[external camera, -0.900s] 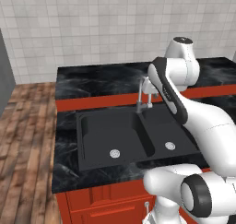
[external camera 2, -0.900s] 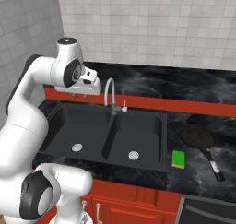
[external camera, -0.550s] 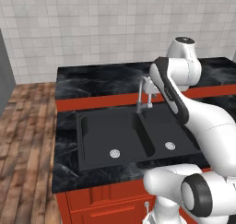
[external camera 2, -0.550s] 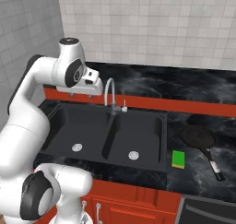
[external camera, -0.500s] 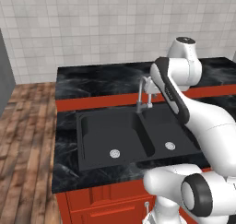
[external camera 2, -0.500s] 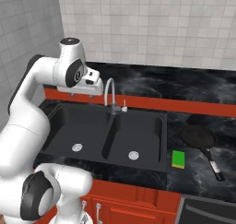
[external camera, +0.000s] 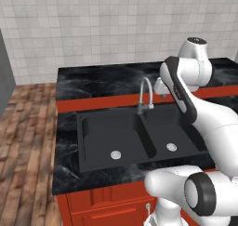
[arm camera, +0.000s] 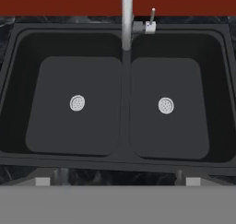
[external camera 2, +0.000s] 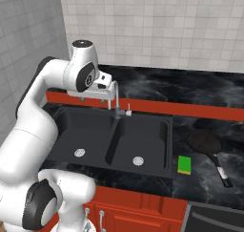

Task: Pick the pan and sponge and place them into the sink. Then turn on the water.

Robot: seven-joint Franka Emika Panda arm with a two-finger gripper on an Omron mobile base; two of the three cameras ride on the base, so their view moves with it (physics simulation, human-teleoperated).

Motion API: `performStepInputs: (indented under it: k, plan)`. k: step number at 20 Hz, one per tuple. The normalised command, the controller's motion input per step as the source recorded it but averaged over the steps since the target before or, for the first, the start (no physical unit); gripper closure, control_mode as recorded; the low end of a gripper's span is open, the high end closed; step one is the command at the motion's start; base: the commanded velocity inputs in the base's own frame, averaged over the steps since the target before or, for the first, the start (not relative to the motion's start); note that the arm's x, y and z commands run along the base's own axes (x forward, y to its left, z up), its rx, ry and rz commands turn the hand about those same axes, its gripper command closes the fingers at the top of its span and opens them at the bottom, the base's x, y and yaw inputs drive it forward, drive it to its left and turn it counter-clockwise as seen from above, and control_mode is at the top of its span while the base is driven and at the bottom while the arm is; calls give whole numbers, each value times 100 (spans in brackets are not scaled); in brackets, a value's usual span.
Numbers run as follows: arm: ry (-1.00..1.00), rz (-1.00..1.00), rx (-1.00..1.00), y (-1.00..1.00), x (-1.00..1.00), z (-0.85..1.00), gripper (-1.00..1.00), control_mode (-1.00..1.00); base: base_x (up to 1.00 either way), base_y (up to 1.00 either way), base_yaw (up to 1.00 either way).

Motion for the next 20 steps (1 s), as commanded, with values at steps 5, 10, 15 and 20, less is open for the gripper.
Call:
performStepInputs:
  k: [5,10,15,20]
  plan:
    - [0,0,-1,-35,0,0,-100,-100,0,0,0]
    - [0,0,-5,-36,0,0,-100,-100,0,0,0]
    - [0,0,-7,-38,0,-1,-100,-100,0,0,0]
    - [0,0,-5,-41,0,-2,-100,-100,0,0,0]
